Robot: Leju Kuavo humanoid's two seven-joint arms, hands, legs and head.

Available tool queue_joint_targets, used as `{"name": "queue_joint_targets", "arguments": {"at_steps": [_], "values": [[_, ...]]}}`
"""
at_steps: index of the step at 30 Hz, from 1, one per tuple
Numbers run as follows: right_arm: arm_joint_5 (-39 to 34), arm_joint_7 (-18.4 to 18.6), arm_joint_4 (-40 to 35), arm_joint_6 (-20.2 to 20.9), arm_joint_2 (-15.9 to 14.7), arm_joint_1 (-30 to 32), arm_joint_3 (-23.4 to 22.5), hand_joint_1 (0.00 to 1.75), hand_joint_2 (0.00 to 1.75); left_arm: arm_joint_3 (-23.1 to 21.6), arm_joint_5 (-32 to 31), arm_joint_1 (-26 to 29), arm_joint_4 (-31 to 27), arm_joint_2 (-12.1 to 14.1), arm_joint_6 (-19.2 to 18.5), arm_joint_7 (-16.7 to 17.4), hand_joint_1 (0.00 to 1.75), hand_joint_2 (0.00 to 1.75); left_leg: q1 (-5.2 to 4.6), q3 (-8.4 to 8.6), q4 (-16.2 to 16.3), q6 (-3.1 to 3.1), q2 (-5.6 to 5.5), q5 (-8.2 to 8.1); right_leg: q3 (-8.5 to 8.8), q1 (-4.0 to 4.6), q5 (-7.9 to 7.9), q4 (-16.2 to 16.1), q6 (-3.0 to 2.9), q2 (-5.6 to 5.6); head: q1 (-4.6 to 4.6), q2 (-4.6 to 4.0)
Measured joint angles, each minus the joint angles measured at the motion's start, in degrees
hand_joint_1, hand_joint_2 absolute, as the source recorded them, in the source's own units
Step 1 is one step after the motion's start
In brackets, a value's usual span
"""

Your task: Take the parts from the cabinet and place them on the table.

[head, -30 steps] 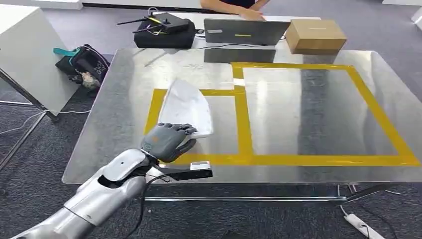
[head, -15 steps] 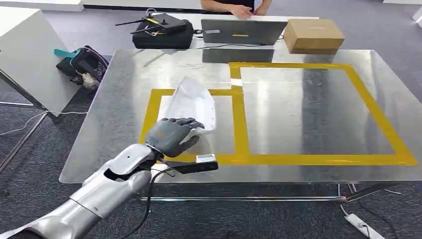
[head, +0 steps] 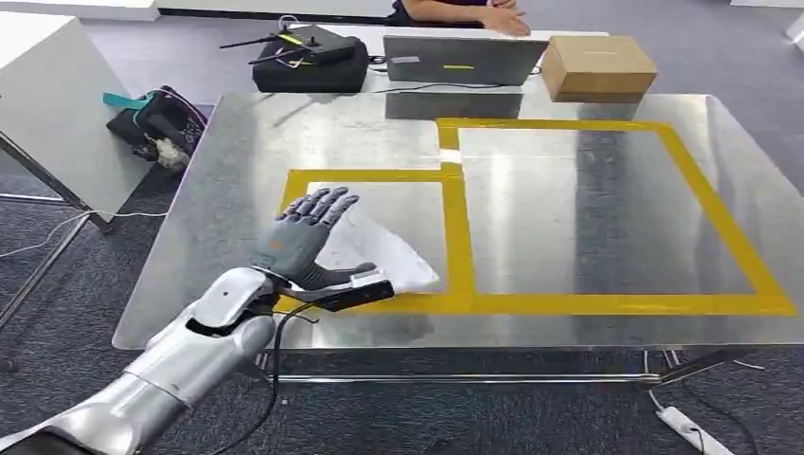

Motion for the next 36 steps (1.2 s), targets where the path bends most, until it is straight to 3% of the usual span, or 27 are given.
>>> {"name": "queue_joint_targets", "arguments": {"at_steps": [1,3,4,5,7,8,9,10,12,13,14,15,18,19,20,22,23,24,26,27,28,29,30,32,34,35,36], "values": [[-0.09,0.00,0.00,-0.02,0.04,0.03,-0.02,0.00,0.00,0.24,0.02,0.08,0.11,0.07,0.09,0.00,0.00,0.00,-0.45,-0.15,0.35,0.50,-0.01,-0.35,0.23,-0.25,0.25,-0.69,0.49,-0.02,0.00,0.00],[-0.35,0.02,0.00,-0.18,0.13,0.02,0.00,0.00,0.00,1.20,0.70,0.25,0.37,0.13,0.31,0.00,0.00,0.00,-0.33,0.26,-1.00,1.64,-0.01,0.83,0.37,-0.25,0.91,-1.04,1.36,0.06,-0.09,0.00],[-0.46,0.02,0.00,-0.26,0.11,0.08,0.00,0.00,0.00,1.53,1.05,0.31,0.48,0.13,0.35,0.00,0.00,0.00,0.03,0.69,-1.84,1.67,0.29,1.43,-0.44,-0.34,-0.27,-0.22,1.06,-0.04,0.11,0.00],[-0.57,0.02,0.00,-0.33,0.11,0.12,0.00,0.00,0.00,2.03,1.16,0.28,0.59,0.13,0.41,-0.08,0.00,0.00,0.08,0.69,-2.13,1.94,0.27,1.59,-1.46,-0.13,-2.43,2.28,0.86,-0.03,0.15,0.00],[-0.68,0.07,0.00,-0.39,0.11,0.24,0.00,0.00,0.00,2.49,1.53,0.52,1.01,0.26,0.42,-0.11,0.00,0.00,-0.12,0.49,-2.12,1.99,0.28,1.64,-5.45,-0.08,-7.48,12.21,0.66,-0.03,0.37,0.00],[-0.74,0.15,0.00,-0.48,0.11,0.34,-0.02,0.00,0.00,2.69,1.60,0.77,1.27,0.35,0.42,-0.20,0.00,0.00,-0.18,0.36,-2.09,1.95,0.31,1.67,-7.15,-0.05,-8.98,16.39,0.72,-0.04,0.31,0.00],[-0.77,0.22,0.00,-0.50,0.09,0.44,-0.02,0.00,0.00,2.91,1.64,1.03,1.51,0.46,0.42,-0.26,0.00,0.00,-0.18,0.21,-2.01,1.80,0.31,1.77,-7.63,-0.03,-8.90,17.84,0.82,-0.04,0.39,0.00],[-0.77,0.22,0.00,-0.50,0.09,0.49,-0.02,0.00,0.00,3.11,1.64,1.21,1.64,0.53,0.42,-0.28,0.00,0.00,-0.09,0.07,-1.93,1.65,0.30,1.86,-6.87,-0.06,-7.72,16.70,0.90,-0.07,0.37,0.00],[-0.77,0.22,0.00,-0.53,0.09,0.37,-0.02,0.00,0.00,3.68,1.66,1.24,1.95,0.72,0.42,-0.28,0.00,0.00,0.44,-0.44,-1.30,0.98,0.21,1.93,-1.78,-0.36,-3.07,7.46,1.27,-0.14,0.35,0.00],[-0.77,0.22,0.00,-0.53,0.09,0.28,0.00,0.00,0.00,3.78,1.66,1.17,1.95,0.77,0.42,-0.28,0.00,0.00,0.46,-0.76,-0.65,0.42,0.11,1.73,0.82,-0.70,-2.23,2.75,1.79,-0.21,0.44,0.00],[-0.77,0.22,0.00,-0.53,0.11,0.12,0.00,0.00,0.00,3.87,1.66,1.09,1.95,0.88,0.48,-0.28,0.00,0.00,0.17,-1.44,-0.18,-0.21,0.01,1.68,1.94,-0.15,-3.16,2.25,1.45,0.43,0.68,0.00],[-0.77,0.22,0.00,-0.57,0.11,0.18,0.00,0.00,0.00,3.91,1.66,1.12,2.03,0.90,0.53,-0.28,0.00,0.00,0.12,-1.48,0.13,-0.48,-0.05,1.83,1.09,-0.34,-2.61,2.83,0.50,0.60,0.56,0.00],[-0.81,0.24,0.00,-0.72,0.11,0.16,0.00,0.00,0.00,4.20,1.64,1.25,2.21,1.27,0.92,-0.28,0.00,0.00,0.39,-2.09,0.31,-1.34,-0.17,2.64,0.03,-0.17,-2.49,3.42,-0.75,0.77,0.59,0.00],[-0.83,0.24,0.00,-0.72,0.11,0.16,0.00,0.00,0.00,4.48,1.66,1.29,2.32,1.47,0.98,-0.28,0.00,0.00,0.54,-2.50,0.73,-1.58,-0.02,1.77,-0.35,-0.26,-2.17,3.34,-1.40,0.63,0.55,0.00],[-0.85,0.24,0.00,-0.81,0.11,0.17,0.00,0.00,0.00,4.86,1.66,1.38,2.36,1.62,1.07,-0.28,0.00,0.00,0.46,-3.48,3.10,-1.72,0.25,-0.95,-0.81,-0.18,-1.75,3.30,-2.04,0.62,0.48,0.00],[-0.94,0.20,0.00,-0.94,0.11,0.16,0.00,0.00,0.00,5.18,1.68,1.44,2.45,1.79,1.31,-0.39,0.00,0.00,0.41,-6.59,11.79,-1.88,0.24,-6.60,-1.81,0.11,-0.99,3.25,-2.76,0.37,0.43,0.00],[-0.96,0.20,0.00,-0.98,0.11,0.21,0.00,0.00,0.00,5.23,1.68,1.59,2.51,2.05,1.33,-0.46,0.00,0.00,0.40,-8.09,16.36,-1.87,0.24,-8.75,-2.37,0.31,-0.57,3.26,-2.93,0.29,0.39,0.00],[-0.98,0.22,0.00,-1.05,0.09,0.27,0.00,0.00,0.00,5.25,1.68,1.84,2.56,2.14,1.36,-0.57,0.00,0.00,0.39,-8.64,18.92,-1.76,0.24,-9.60,-2.95,0.49,-0.13,3.27,-3.01,0.22,0.44,-0.02],[-0.98,0.24,0.00,-1.14,0.09,0.29,0.00,0.00,0.00,5.51,1.68,2.17,2.69,2.47,1.38,-0.70,0.00,0.00,0.30,-6.48,17.22,-1.24,0.24,-7.55,-4.10,0.82,0.75,3.28,-2.99,0.22,0.39,0.00],[-0.98,0.26,0.00,-1.18,0.09,0.30,0.00,0.00,0.00,5.71,1.68,2.17,2.71,2.62,1.40,-0.70,0.00,0.00,0.23,-4.36,14.23,-0.91,0.24,-5.85,-4.55,0.94,1.12,3.27,-2.91,0.23,0.42,0.00],[-0.98,0.28,0.00,-1.20,0.09,0.30,0.00,0.00,0.00,5.97,1.68,2.10,2.71,2.69,1.42,-0.70,0.00,0.00,0.04,-0.60,8.81,-0.40,0.24,-4.06,-5.00,1.02,1.59,3.27,-2.74,0.24,0.42,0.00],[-0.98,0.31,-0.02,-1.25,0.09,0.27,0.00,0.00,0.00,6.39,1.68,1.99,2.69,2.69,1.44,-0.70,0.00,0.00,-0.15,2.91,4.26,0.03,0.24,-4.19,-5.20,1.02,1.97,3.26,-2.50,0.23,0.41,0.00],[-0.98,0.31,-0.02,-1.29,0.09,0.24,0.02,0.00,0.00,6.54,1.68,1.82,2.69,2.67,1.49,-0.74,0.00,0.00,-0.47,4.52,1.19,0.11,0.17,-4.90,-5.61,1.26,2.31,3.35,-2.15,0.20,0.50,0.00],[-1.03,0.37,-0.02,-1.31,0.09,0.27,0.02,0.00,0.00,6.65,1.66,1.88,2.80,2.84,1.55,-0.76,0.00,0.00,-0.89,3.83,0.79,0.33,0.14,-4.52,-5.87,0.93,3.50,2.89,-1.54,0.07,0.37,0.00],[-1.14,0.39,0.00,-1.31,0.09,0.62,0.02,0.00,0.00,6.76,1.64,2.15,3.08,3.11,1.57,-0.76,0.00,0.00,-0.93,3.21,0.19,1.26,0.30,-3.19,-6.33,0.55,4.24,2.50,-0.74,0.10,0.39,0.00],[-1.16,0.44,0.00,-1.33,0.09,0.69,0.02,0.00,0.00,6.78,1.55,2.13,3.19,3.13,1.57,-0.76,0.00,0.00,-0.91,2.69,0.19,1.53,0.38,-2.63,-7.22,0.50,2.23,3.42,-0.68,0.04,0.57,0.00],[-1.16,0.50,0.00,-1.31,0.09,0.93,0.02,0.00,0.00,6.80,1.51,2.14,3.21,3.13,1.60,-0.76,0.00,0.00,-0.91,2.17,0.19,2.07,0.38,-2.21,-7.99,0.62,-1.00,6.08,-0.68,0.02,0.77,0.00]]}}
